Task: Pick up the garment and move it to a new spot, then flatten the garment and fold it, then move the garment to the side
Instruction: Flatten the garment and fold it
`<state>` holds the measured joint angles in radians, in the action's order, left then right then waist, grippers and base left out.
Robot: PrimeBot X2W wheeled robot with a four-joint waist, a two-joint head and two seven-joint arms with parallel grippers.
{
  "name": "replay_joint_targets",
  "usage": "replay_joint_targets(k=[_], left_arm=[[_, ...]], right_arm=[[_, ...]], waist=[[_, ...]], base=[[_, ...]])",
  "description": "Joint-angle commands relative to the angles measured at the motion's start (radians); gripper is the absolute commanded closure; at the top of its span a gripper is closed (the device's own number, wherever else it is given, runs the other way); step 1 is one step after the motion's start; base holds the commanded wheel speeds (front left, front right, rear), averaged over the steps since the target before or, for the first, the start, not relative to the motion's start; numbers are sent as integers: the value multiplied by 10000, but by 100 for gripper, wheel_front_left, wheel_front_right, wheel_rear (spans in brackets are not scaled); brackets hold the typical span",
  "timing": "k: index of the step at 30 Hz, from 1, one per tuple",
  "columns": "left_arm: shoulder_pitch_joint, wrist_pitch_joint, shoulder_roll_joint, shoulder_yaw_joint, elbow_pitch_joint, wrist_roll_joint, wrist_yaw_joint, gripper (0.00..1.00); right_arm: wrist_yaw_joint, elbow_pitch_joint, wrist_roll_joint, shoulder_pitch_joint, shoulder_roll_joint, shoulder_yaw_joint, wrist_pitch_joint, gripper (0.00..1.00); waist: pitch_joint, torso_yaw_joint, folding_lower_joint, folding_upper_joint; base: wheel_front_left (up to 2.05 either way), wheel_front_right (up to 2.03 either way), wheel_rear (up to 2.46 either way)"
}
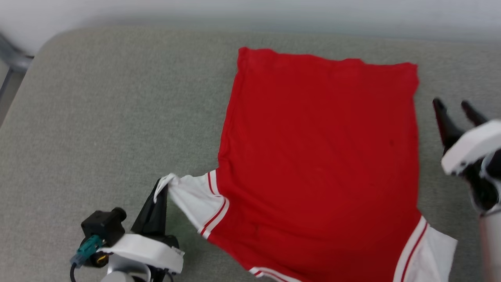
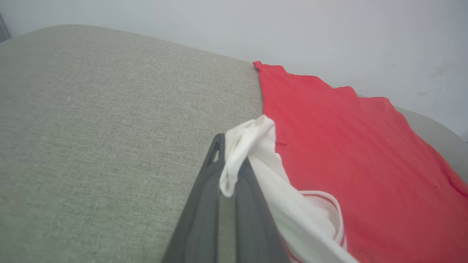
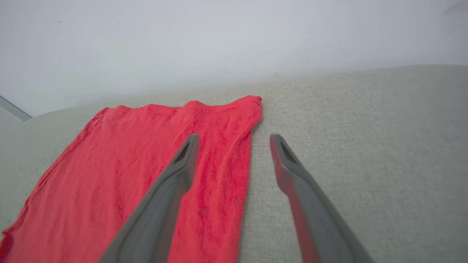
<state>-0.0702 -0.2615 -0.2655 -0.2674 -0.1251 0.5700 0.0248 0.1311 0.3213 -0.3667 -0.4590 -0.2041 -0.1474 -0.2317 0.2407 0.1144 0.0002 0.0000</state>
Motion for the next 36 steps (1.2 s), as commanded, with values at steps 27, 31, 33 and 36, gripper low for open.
replay_joint_targets(k=[27,31,33,36], left_arm=[[-1892,-49,1631,626,-328,-1403,-1535,100],[-1933,-49,1682,564,-416,-1384,-1553,100],[-1907,-49,1687,489,-429,-1307,-1556,100],[-1759,-49,1622,495,-464,-1270,-1560,100]], right_arm=[[-7,4476,3417,-4711,-867,-1743,-7004,27],[-6,4225,3640,-4541,-749,-2002,-7201,100],[-6,3968,3624,-4657,-811,-2040,-6995,100],[-6,3562,3552,-4822,-958,-1978,-6846,100]], waist=[[2739,1960,-2,0],[2669,2059,-2,0],[2577,2090,-2,0],[2354,2063,-2,0]], base=[[0,0,0],[0,0,0],[0,0,0],[0,0,0]])
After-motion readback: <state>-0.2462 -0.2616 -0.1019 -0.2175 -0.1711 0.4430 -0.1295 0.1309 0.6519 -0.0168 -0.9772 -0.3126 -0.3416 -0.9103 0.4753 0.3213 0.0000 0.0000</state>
